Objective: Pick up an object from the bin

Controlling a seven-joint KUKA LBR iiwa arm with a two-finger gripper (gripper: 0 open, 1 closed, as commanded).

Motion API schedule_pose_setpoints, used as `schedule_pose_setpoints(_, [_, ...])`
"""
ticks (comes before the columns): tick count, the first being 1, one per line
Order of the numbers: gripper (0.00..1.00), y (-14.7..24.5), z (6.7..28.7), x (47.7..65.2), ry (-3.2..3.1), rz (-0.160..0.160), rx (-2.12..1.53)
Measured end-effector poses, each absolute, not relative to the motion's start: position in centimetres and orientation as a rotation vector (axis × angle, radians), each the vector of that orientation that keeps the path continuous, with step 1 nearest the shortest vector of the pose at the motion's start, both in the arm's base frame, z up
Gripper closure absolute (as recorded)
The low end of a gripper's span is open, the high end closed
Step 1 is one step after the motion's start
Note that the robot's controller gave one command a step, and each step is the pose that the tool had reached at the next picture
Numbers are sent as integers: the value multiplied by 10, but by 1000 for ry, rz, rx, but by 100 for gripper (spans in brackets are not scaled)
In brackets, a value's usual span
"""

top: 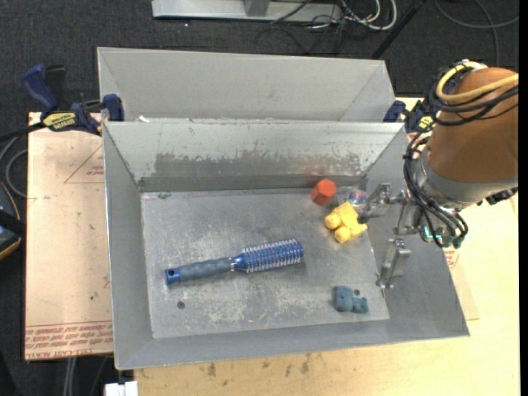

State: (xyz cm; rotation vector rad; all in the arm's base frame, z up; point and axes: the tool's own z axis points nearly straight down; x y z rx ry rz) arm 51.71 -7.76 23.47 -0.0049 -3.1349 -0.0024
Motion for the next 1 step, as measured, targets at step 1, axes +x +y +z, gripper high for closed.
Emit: schedule_pose_setpoints(1, [0, -60, 121, 557, -3107, -3, -436])
